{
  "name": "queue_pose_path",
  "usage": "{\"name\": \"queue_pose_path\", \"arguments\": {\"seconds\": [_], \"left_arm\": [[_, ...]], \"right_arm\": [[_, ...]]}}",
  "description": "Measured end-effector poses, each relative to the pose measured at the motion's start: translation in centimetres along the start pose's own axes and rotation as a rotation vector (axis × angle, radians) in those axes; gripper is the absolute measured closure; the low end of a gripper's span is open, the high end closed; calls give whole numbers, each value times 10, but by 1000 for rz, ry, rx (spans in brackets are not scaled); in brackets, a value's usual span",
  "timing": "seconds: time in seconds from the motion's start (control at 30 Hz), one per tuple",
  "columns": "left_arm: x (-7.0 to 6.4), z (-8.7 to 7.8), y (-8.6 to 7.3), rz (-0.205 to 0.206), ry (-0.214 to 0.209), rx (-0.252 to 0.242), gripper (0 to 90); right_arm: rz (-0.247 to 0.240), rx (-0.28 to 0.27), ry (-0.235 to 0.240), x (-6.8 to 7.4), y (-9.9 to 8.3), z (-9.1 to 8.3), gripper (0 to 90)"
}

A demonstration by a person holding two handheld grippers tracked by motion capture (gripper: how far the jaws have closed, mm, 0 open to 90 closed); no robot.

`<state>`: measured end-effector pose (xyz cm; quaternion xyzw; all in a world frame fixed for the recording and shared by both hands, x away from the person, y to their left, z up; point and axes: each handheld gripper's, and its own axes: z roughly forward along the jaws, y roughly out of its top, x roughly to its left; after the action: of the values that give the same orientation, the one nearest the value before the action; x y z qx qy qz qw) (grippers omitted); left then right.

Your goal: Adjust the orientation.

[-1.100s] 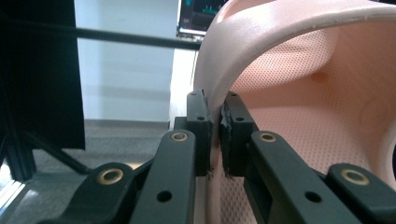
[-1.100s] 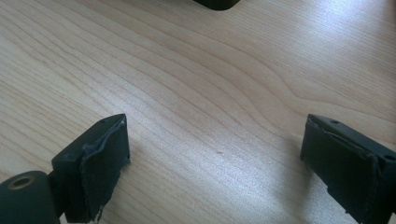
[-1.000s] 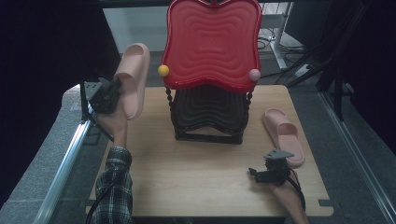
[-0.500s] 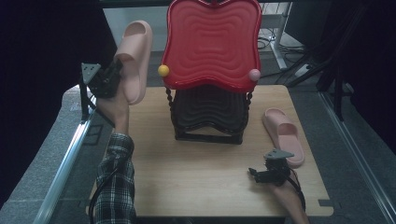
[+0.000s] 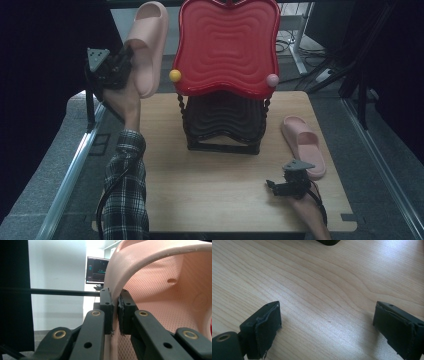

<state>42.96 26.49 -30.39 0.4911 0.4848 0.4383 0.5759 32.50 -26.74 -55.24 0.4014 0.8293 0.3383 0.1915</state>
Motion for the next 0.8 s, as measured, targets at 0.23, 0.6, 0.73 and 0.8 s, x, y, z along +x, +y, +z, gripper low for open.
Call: {"name": "queue_pose_path", "arguments": {"seconds": [0.23, 0.6, 0.73, 0.8], "left_arm": [[-13, 15, 18, 11, 14, 8, 836], [-32, 33, 39, 31, 9, 10, 834], [-46, 40, 49, 27, -2, 11, 833], [-53, 43, 52, 32, -9, 10, 834]], "right_arm": [[2, 1, 1, 0, 0, 0, 80], [3, 3, 2, 0, 0, 0, 80], [3, 2, 2, 0, 0, 0, 80], [3, 2, 2, 0, 0, 0, 80]]}}
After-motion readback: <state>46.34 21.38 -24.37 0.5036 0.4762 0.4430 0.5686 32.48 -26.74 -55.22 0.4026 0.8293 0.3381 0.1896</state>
